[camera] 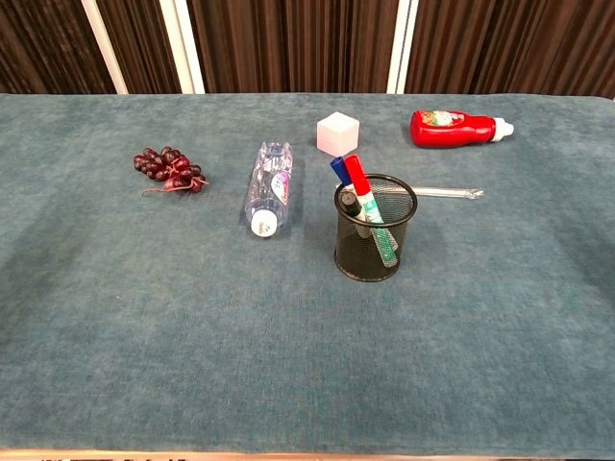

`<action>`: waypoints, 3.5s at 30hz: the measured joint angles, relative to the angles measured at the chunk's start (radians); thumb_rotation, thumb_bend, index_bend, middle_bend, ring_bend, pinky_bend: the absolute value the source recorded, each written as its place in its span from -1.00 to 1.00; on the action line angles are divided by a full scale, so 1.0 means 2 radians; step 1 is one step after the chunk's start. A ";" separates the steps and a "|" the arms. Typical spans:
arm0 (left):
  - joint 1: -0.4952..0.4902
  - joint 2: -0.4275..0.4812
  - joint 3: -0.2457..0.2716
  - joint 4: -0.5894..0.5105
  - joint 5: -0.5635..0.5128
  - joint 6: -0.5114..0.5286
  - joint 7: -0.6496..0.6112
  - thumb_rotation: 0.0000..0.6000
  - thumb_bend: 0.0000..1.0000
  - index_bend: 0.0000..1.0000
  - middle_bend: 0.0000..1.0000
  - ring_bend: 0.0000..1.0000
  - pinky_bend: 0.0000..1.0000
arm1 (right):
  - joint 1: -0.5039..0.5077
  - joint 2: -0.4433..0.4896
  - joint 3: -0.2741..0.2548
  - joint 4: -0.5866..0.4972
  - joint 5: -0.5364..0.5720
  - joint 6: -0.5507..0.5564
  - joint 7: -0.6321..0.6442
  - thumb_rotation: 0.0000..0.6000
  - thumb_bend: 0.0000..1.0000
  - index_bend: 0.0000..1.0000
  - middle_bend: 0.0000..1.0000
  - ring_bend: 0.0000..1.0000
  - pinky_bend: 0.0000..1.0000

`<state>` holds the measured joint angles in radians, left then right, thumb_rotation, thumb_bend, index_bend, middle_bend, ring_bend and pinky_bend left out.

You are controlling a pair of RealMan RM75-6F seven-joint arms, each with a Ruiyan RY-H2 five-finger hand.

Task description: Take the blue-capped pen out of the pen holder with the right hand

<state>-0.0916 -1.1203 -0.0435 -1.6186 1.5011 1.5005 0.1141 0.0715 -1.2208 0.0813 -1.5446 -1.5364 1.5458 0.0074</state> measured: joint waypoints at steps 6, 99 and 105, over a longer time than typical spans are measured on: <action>0.000 0.000 0.000 0.000 0.000 -0.001 0.000 1.00 -0.12 -0.69 -0.94 -0.93 -0.79 | 0.001 0.001 0.000 0.000 -0.001 -0.001 0.003 1.00 -0.58 -1.00 -1.00 -1.00 -0.67; 0.001 0.002 -0.008 -0.016 -0.039 -0.017 0.005 1.00 -0.12 -0.69 -0.94 -0.93 -0.79 | 0.257 -0.215 0.075 -0.095 0.124 -0.216 -0.201 1.00 -0.19 -0.21 -1.00 -1.00 -0.67; 0.000 0.003 -0.008 -0.017 -0.042 -0.019 0.004 1.00 -0.12 -0.69 -0.94 -0.93 -0.79 | 0.267 -0.239 0.075 -0.075 0.136 -0.212 -0.211 1.00 -0.19 -0.16 -1.00 -1.00 -0.67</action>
<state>-0.0909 -1.1150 -0.0604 -1.6519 1.4177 1.4621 0.1218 0.6056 -1.6997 0.2320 -1.6943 -1.2649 1.1210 -0.4151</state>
